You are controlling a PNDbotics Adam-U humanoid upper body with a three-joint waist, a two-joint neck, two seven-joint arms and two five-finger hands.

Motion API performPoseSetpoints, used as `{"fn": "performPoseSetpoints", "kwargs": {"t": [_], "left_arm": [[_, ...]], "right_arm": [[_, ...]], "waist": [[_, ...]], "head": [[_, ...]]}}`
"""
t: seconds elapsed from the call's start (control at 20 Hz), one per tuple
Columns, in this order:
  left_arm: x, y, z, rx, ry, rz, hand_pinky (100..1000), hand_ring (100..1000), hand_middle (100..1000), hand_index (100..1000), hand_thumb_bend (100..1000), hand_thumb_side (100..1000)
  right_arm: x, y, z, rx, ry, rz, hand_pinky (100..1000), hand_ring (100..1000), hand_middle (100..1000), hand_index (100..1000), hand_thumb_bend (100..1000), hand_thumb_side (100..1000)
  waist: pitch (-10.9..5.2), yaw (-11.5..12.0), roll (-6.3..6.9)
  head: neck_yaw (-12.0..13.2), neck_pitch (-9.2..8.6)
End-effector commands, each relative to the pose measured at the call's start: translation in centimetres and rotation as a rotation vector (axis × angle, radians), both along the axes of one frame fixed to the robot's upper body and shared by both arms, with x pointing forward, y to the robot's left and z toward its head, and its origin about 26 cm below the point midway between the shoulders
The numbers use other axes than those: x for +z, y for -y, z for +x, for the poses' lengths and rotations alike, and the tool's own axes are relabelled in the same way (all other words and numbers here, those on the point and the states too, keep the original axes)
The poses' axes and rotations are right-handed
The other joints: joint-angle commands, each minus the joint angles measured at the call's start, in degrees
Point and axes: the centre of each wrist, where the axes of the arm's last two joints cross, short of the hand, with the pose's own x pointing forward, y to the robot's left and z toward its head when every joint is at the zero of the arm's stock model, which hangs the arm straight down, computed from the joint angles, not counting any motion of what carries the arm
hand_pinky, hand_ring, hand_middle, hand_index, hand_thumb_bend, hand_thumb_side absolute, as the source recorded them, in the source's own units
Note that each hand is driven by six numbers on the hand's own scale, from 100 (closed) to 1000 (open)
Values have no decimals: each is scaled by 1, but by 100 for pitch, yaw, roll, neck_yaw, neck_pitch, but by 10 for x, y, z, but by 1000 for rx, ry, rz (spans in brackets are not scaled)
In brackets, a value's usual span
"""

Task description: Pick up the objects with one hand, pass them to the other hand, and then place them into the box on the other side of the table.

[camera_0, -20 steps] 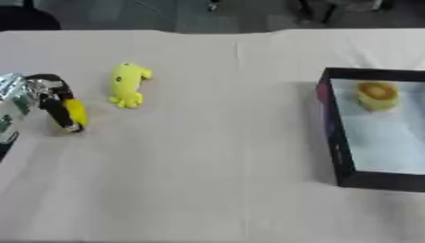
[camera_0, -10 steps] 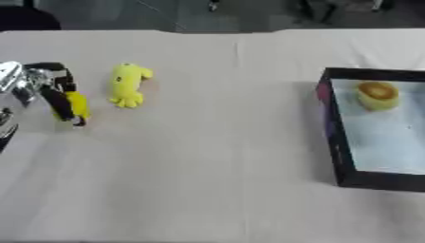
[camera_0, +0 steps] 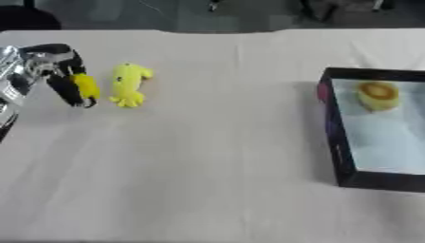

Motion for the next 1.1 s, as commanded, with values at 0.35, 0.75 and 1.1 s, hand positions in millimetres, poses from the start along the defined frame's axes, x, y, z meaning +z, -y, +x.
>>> {"fn": "performPoseSetpoints", "kwargs": {"t": [0.35, 0.75, 1.1], "left_arm": [[42, 26, -30, -85, 61, -221, 786, 650, 559, 441, 100, 100], [43, 62, -52, -252, 235, -289, 767, 622, 537, 431, 100, 100], [32, 90, -58, -288, 349, -358, 761, 587, 506, 431, 100, 100]], "right_arm": [[31, -12, 0, 84, 75, -32, 1000, 1000, 1000, 1000, 100, 438], [58, -54, 6, 281, 91, -131, 1000, 1000, 1000, 1000, 100, 373], [77, -101, 23, 423, 57, -263, 1000, 1000, 1000, 1000, 100, 337]], "waist": [[-203, 9, -61], [-213, 5, -72], [-231, -7, -125]], "head": [[-138, 20], [-274, 9], [-486, 4]]}}
